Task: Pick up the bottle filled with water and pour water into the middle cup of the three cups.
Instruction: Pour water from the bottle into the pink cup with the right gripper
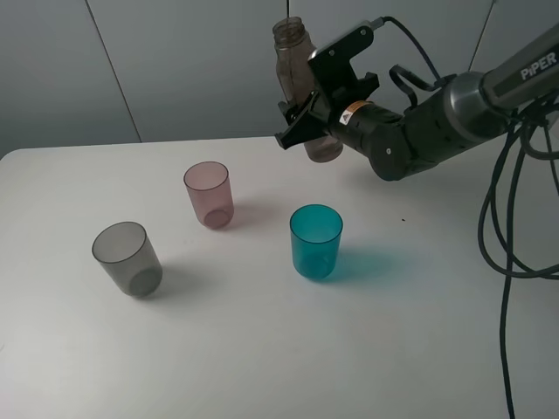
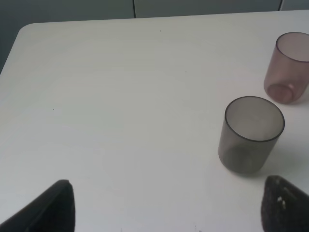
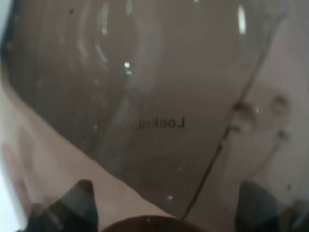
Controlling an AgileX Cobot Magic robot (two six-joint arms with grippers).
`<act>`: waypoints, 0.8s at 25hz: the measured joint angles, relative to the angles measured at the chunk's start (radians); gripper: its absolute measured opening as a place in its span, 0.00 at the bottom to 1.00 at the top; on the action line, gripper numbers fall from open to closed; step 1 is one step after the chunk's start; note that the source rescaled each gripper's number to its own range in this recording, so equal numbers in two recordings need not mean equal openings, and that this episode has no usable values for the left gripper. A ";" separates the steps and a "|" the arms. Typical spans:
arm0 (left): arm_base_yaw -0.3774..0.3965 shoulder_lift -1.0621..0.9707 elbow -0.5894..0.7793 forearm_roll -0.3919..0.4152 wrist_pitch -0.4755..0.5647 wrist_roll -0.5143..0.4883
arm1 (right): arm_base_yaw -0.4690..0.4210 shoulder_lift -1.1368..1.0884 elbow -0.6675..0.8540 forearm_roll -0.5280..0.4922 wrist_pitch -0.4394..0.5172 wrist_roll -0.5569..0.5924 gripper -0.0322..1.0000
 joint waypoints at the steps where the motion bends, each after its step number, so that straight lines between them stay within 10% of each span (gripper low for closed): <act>1: 0.000 0.000 0.000 0.000 0.000 0.000 | 0.011 0.000 -0.017 0.000 0.021 -0.015 0.03; 20: 0.000 0.000 0.000 0.000 0.000 -0.002 | 0.094 0.133 -0.176 0.100 0.044 -0.614 0.03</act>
